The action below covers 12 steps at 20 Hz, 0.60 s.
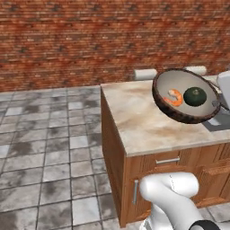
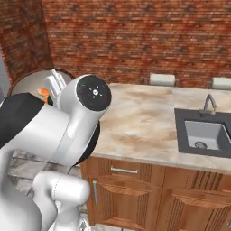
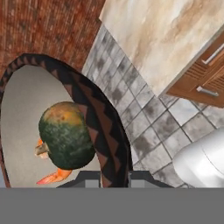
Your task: The microwave is finished heating the shrimp and squash. Take the bowl containing the food and place it on the dining counter.
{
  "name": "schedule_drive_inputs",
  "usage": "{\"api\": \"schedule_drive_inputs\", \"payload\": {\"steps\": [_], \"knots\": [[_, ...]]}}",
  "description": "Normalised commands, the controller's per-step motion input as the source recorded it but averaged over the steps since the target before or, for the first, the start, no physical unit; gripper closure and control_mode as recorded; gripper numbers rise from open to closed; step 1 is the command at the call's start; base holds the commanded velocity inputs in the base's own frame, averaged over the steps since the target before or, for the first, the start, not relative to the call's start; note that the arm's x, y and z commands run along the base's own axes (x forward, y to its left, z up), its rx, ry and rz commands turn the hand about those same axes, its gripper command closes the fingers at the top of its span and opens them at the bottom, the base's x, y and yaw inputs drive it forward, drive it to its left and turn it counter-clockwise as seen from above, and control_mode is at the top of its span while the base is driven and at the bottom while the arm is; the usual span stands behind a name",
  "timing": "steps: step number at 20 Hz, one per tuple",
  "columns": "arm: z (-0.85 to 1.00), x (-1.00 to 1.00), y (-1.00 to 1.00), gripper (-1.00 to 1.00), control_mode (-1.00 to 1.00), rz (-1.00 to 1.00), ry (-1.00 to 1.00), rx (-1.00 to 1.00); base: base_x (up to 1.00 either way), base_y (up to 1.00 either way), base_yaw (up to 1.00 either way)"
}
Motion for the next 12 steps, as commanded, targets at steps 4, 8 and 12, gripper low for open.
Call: {"api": "schedule_drive_inputs", "payload": {"steps": [4,8,12], "knots": [[0.00,0.00,0.00,1.00,1.00,0.00,0.00,0.00,0.64,0.30,-0.05],[0.00,0.00,0.00,1.00,1.00,0.00,0.00,0.00,0.33,0.62,-0.03],[0.00,0.00,0.00,1.00,1.00,0.00,0.00,0.00,0.07,0.87,-0.06]]}}
